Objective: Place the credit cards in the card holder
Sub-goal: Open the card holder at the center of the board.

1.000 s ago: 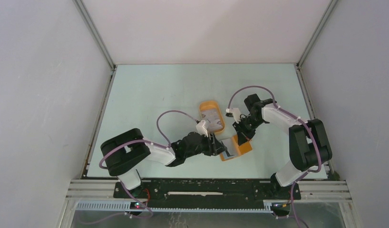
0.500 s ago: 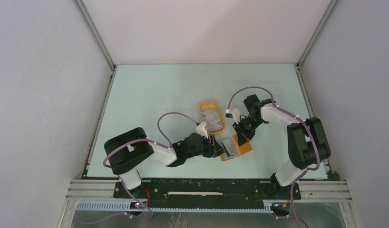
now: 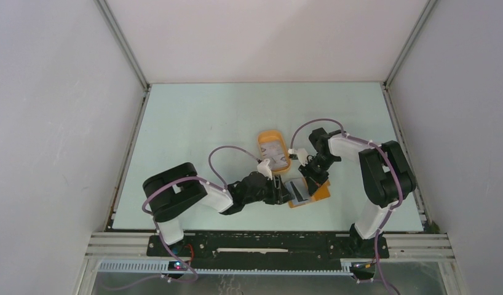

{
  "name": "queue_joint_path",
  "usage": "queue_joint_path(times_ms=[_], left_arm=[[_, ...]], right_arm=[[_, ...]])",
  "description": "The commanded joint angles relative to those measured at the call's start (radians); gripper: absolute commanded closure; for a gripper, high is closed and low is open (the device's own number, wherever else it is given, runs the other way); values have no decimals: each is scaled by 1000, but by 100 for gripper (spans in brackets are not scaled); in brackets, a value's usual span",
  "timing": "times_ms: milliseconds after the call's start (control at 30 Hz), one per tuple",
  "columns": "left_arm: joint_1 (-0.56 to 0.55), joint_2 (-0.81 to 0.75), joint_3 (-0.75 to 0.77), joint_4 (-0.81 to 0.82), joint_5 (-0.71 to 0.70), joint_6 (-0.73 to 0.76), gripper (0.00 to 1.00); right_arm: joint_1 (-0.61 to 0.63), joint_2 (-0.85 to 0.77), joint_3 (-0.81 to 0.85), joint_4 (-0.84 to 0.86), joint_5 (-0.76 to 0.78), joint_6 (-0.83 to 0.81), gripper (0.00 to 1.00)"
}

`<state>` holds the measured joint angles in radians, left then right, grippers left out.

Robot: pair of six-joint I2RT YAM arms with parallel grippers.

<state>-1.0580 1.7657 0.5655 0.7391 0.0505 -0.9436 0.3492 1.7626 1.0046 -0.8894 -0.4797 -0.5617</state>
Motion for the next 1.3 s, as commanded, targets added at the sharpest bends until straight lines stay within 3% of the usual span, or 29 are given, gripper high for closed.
queue_joint_path(times_ms=[0,567,1067,1267], left_arm=[[-5,12,36,54,28,-17,46],[-5,-85,-50,132,-19,-25,50],[2,39,10,138,-20,-111,42],[15,106,3,258,10,-177,43]], right_arm=[[10,6,29,4,24,12,98],[14,8,28,2,26,11,98],[20,8,29,2,33,11,98],[24,8,29,1,39,12,98]])
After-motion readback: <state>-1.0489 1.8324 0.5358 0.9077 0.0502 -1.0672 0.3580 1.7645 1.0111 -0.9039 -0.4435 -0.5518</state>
